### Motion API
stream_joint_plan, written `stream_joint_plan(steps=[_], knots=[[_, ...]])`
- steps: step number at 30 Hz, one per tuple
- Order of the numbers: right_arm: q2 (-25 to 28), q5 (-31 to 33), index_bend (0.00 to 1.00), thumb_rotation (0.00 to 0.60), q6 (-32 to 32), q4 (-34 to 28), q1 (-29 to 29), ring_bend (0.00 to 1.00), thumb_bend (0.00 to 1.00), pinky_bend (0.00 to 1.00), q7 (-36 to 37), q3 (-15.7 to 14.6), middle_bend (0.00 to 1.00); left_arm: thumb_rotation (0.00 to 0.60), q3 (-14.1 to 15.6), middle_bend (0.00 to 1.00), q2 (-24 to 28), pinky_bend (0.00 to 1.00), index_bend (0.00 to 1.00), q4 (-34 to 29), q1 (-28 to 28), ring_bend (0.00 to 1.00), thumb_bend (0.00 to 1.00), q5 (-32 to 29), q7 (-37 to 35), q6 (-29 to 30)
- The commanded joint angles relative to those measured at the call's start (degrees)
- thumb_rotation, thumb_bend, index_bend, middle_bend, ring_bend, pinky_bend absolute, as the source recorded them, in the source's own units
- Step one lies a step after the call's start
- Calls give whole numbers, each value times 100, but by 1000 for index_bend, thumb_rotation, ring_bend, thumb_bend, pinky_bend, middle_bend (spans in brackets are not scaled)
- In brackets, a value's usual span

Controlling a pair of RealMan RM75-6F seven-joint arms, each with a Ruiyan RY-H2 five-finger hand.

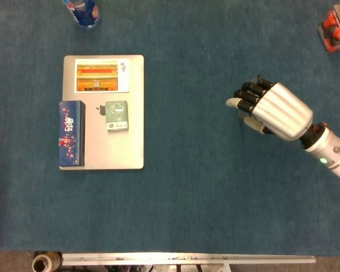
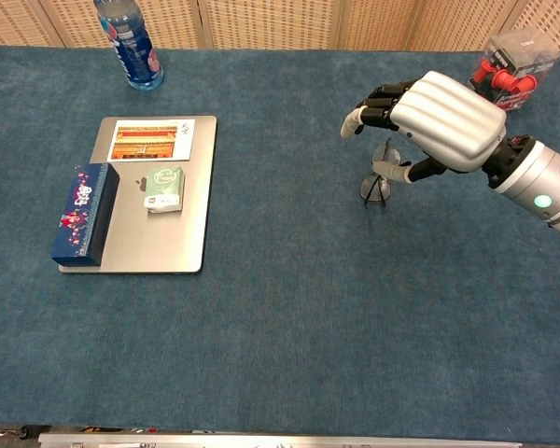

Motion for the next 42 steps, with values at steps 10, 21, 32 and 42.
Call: stream_joint_plan(steps=[10, 21, 32, 42], knots=[[-209, 148, 365, 600, -55, 471, -2, 342, 258, 516, 40, 2, 424, 600, 0, 456, 7, 441, 478, 16, 6, 337, 0, -12, -26, -8], [-341, 284, 365, 600, -145, 851, 0, 343, 258, 516, 87, -6, 424, 600, 1, 456, 1, 441, 478, 28, 10, 337, 0, -10, -34, -5], [-434, 412, 365, 600, -243, 1143, -14, 342, 258, 516, 129, -30, 424, 600, -4, 456, 3, 441, 478, 29, -13, 337, 0, -6, -18, -35], [-561, 536, 365, 600, -359, 1428, -47, 342, 258, 516, 159, -54, 424, 600, 4, 456, 11, 441, 478, 17, -17, 337, 0, 4, -11, -41]])
